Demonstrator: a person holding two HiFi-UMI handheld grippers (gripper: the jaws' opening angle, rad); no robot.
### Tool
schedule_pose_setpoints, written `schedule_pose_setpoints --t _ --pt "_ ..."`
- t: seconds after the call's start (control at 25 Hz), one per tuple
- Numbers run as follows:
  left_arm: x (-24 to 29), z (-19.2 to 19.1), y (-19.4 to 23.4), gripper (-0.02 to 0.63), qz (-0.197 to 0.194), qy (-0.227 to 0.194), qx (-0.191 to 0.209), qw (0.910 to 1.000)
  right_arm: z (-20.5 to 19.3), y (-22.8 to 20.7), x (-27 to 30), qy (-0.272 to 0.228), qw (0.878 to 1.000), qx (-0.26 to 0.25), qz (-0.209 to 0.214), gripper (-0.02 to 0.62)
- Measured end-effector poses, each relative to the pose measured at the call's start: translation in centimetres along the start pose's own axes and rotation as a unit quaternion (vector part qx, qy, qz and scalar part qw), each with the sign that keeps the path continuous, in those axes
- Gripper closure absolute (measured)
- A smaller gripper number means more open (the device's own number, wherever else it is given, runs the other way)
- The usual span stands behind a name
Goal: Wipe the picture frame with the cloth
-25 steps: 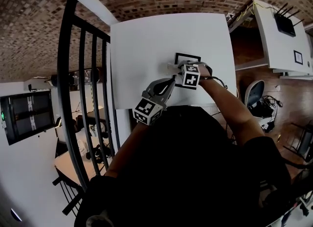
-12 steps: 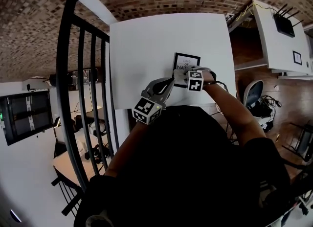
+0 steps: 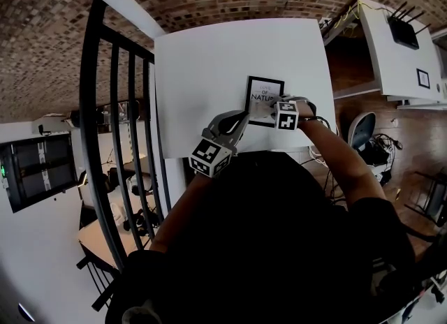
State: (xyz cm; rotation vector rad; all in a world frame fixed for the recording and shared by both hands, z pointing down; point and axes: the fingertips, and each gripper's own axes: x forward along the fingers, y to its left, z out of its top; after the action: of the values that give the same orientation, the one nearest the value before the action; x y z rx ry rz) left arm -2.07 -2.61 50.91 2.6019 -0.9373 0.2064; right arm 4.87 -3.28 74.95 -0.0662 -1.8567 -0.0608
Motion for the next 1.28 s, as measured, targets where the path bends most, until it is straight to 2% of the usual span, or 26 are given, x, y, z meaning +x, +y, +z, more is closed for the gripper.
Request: schedule_pose_setpoints --t 0.24,0.36,0.52,0.68,0.8,0.96,1.28 --pt "0.2 0.0 0.0 0.606 -0.002 -0.001 0.002 1.0000 -1.6 0.2 -0.3 0.012 1.000 0.003 0.001 0.499" --pt "0.2 -0.1 0.0 0.606 -0.004 0.000 0.002 1.0000 -1.1 -0.2 -0.9 -0.003 1.000 0.019 -0.007 0.499" --pt "0.3 0.0 -0.2 0.606 -0.005 0.001 0.000 1.0000 1.8 -0.3 -1.8 -0.037 0.999 0.029 -0.014 0.499" --pt "0.4 0.0 -0.5 0.606 -0.006 0.003 0.000 1.0000 5.8 1.4 -1.4 -0.064 0.998 0.007 -0.001 0.498" --pt "0.3 0.0 -0.4 0.606 -0.004 0.004 -0.002 1.0000 7.3 3.2 -0.3 -0.061 0.998 -0.017 0.018 0.498" --pt "-0.1 -0.2 -0.2 0.606 0.002 0.004 -0.002 1.0000 6.2 4.8 0.9 -0.035 0.998 -0.037 0.033 0.498" --pt "0.1 -0.1 -0.3 0.606 -0.002 0.002 -0.006 1.0000 3.0 5.1 0.6 -0.017 0.999 -0.014 0.044 0.498"
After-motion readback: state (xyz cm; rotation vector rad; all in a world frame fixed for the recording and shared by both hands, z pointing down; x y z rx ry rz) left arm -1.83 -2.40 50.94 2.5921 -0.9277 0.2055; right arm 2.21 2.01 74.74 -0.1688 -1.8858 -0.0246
